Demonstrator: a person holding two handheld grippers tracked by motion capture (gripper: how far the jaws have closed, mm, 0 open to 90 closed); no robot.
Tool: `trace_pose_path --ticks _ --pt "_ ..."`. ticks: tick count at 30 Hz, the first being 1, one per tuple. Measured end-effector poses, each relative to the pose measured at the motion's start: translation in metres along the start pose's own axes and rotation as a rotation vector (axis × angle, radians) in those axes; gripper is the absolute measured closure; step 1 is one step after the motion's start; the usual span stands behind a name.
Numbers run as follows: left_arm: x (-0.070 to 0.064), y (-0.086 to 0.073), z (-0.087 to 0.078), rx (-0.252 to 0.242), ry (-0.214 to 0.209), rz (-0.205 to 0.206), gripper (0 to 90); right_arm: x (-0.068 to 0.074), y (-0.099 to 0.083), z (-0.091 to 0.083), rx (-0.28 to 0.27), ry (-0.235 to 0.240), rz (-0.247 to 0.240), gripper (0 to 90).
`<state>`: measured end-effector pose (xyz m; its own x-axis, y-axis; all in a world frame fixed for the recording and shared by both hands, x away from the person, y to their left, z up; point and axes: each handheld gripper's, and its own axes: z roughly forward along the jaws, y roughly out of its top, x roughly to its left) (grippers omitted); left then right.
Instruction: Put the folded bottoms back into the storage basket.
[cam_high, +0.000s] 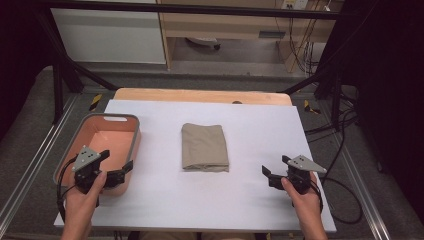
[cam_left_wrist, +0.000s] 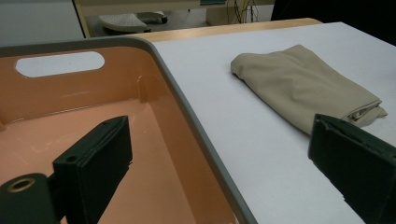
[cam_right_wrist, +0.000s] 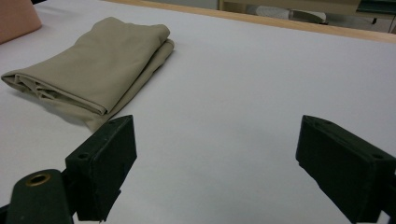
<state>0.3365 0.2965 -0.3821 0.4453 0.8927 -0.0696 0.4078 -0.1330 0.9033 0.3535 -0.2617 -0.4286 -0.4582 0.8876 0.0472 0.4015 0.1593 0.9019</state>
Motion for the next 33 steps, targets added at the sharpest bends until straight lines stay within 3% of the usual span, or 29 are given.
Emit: trace_pose_path --ticks 9,12,14,15,19,27,29,32,33 --pt "-0.013 0.002 0.002 -0.016 -0.046 0.03 6.7 0.007 0.0 0.002 0.003 0.014 -0.015 11.5" --pt "-0.026 0.007 0.0 -0.03 -0.094 0.033 6.6 0.007 0.001 0.003 0.02 0.011 0.008 10.8" --pt "-0.031 0.01 -0.001 -0.03 -0.097 0.047 6.4 0.007 0.001 0.003 0.029 0.018 0.028 9.5" --pt "-0.042 0.015 -0.002 -0.046 -0.118 0.062 6.4 0.007 0.001 0.003 0.035 0.019 0.031 9.2" --pt "-0.057 0.018 0.0 -0.063 -0.122 0.1 5.2 0.009 0.002 0.007 0.052 0.018 0.026 9.3" --pt "-0.078 0.02 0.018 -0.047 -0.148 0.128 5.9 0.012 0.002 0.007 0.068 0.008 0.014 10.1" --pt "-0.085 0.024 0.03 -0.032 -0.166 0.144 5.9 0.012 0.001 0.008 0.074 0.006 0.014 10.2" --pt "-0.09 0.025 0.04 -0.021 -0.158 0.156 5.7 0.012 0.001 0.008 0.078 0.009 0.009 10.3" --pt "-0.094 0.025 0.05 -0.008 -0.157 0.162 6.0 0.013 0.001 0.008 0.082 0.01 0.007 10.5"
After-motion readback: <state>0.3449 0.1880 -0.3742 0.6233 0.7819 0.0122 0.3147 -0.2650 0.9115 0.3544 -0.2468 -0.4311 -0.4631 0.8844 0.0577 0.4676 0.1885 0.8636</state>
